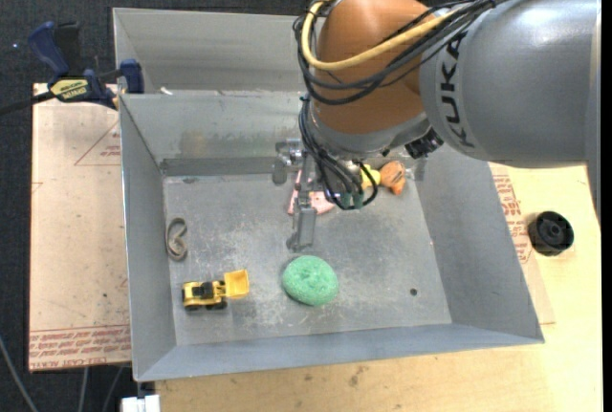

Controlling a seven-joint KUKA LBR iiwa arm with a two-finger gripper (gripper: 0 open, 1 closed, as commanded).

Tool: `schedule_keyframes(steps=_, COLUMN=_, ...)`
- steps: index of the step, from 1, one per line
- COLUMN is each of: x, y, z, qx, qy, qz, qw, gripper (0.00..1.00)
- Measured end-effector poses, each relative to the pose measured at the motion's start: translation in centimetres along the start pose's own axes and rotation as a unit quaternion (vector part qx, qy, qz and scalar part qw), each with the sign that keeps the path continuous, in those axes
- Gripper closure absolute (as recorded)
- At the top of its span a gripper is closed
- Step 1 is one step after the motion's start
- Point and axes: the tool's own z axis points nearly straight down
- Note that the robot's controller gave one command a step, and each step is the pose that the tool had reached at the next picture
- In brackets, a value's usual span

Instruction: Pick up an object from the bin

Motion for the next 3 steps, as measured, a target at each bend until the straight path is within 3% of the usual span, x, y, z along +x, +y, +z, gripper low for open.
schedule_keyframes(steps=1, x=-0.1, y=-0.1, z=-0.5, qx=-0.001, qy=-0.0039, qz=0.002, qw=1.0, gripper=0.0)
schedule_keyframes(steps=2, x=-1.5, y=-1.7, z=3.1, qx=-0.001, qy=-0.0057, qz=0.023, qw=0.9997, gripper=0.0)
schedule_keyframes(steps=3, x=3.1, y=-3.9, z=4.0, qx=0.0, qy=-0.0031, qz=0.035, qw=0.9994, gripper=0.0)
